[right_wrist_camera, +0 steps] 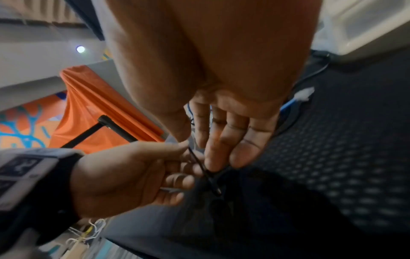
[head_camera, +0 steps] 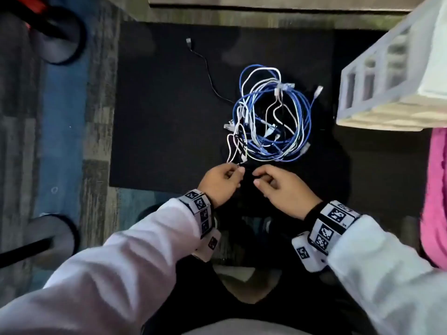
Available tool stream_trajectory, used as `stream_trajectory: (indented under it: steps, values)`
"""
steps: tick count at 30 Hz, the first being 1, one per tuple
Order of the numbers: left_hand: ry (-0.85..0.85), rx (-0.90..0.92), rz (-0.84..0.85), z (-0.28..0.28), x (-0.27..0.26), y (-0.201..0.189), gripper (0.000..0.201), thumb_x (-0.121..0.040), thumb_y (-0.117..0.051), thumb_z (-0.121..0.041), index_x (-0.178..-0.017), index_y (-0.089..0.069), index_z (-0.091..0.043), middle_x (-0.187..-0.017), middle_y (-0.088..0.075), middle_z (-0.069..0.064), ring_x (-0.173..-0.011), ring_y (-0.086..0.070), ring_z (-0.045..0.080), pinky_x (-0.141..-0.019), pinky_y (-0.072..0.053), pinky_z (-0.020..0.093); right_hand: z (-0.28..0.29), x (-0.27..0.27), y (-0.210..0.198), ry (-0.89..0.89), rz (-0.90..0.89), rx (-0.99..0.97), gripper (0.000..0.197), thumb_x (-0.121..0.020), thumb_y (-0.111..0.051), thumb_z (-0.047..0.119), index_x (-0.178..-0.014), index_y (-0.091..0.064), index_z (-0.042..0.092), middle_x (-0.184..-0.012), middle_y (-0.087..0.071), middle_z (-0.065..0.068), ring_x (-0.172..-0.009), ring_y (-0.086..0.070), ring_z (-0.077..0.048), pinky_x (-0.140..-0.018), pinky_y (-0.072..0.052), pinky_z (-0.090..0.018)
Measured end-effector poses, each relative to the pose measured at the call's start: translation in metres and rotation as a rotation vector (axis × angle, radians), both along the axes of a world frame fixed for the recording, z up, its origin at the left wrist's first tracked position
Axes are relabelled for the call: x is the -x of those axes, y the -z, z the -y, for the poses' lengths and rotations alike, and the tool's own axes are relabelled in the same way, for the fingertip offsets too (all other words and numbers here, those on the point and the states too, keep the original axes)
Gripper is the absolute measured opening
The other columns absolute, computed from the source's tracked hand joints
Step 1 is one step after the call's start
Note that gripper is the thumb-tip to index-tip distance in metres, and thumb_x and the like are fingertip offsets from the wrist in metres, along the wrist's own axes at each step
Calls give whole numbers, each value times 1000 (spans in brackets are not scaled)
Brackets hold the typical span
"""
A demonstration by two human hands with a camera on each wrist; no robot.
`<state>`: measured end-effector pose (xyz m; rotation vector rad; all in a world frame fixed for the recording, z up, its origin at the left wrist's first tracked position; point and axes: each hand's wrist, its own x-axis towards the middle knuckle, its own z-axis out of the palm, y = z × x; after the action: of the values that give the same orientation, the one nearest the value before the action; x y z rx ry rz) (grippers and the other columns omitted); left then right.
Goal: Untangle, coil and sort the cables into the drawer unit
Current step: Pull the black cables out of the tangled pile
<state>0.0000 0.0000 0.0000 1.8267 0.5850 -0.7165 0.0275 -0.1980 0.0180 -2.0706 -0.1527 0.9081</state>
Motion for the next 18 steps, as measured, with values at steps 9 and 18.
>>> stream_trajectory:
  steps: [9,18]
  values:
    - [-164,163,341,19,10,38,24,-105,-55,-20,-94,-69,-3,-82,-69,1,-77,-63,6,-75,-54,28,-5,12,67,46,264,-147,8,-98,-68,20,-91,-67,24,-76,-66,12,-69,-58,-3,-68,-44,-19]
    - [-24,-10,724,32,54,8,15,-104,-53,-28,-94,-62,-20,-63,-62,-5,-57,-65,15,-60,-53,31,-9,50,25,308,321,-369,42,-92,-63,60,-89,-66,19,-77,-62,1,-76,-59,-16,-82,-56,-56]
